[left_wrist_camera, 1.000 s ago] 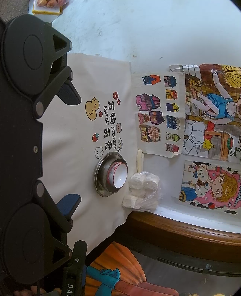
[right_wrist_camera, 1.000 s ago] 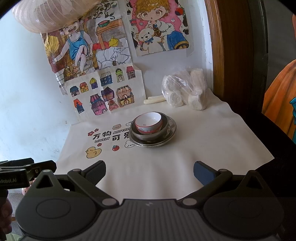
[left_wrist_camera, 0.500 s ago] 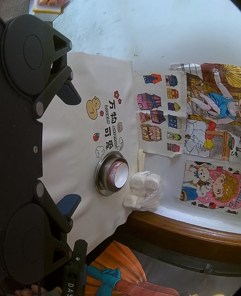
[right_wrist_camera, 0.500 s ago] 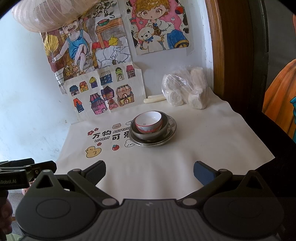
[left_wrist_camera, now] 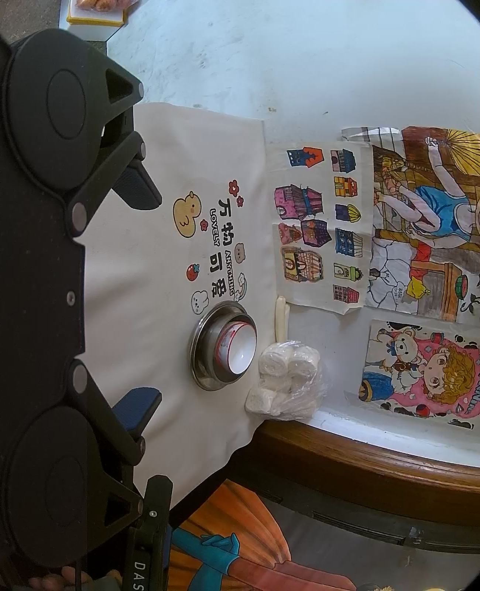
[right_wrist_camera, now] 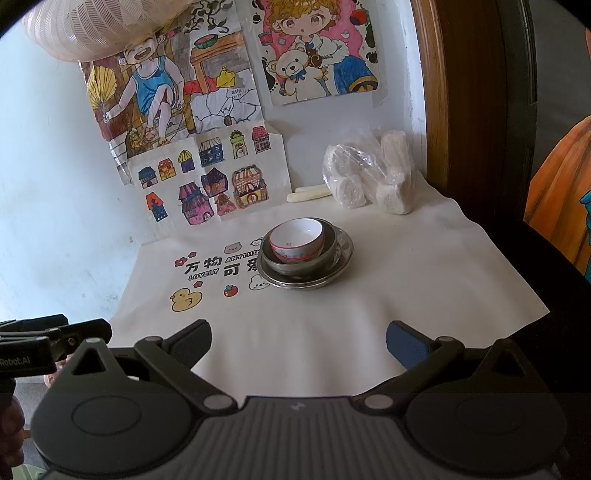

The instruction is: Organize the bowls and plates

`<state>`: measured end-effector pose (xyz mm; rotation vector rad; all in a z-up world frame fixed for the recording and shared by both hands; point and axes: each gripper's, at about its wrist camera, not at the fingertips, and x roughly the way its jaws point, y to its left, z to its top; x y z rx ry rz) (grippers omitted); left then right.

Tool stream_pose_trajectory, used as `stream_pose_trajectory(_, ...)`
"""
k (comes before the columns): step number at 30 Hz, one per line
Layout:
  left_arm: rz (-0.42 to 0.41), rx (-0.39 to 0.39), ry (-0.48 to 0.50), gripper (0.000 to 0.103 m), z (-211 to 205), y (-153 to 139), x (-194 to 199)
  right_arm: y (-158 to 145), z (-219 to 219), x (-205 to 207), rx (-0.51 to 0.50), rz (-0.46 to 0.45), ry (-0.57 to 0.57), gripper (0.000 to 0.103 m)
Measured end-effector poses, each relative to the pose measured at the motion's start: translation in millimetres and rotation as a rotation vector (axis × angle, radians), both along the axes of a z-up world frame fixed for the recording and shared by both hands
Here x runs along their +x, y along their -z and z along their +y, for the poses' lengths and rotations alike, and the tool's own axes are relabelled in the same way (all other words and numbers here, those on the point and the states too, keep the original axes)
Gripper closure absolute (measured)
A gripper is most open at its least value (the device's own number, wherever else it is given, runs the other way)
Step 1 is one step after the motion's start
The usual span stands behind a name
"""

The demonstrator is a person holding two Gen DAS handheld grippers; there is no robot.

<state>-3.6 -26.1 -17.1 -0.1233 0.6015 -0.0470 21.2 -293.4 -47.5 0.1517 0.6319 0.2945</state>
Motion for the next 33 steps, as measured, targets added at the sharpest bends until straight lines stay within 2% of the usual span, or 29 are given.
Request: stream_pose_trajectory(33,0.015,-0.009,-0.004,0.001,-1.6,2.4,5.7,0.6,1.0,10.0,-0.003,0.02,-0.01,0.0)
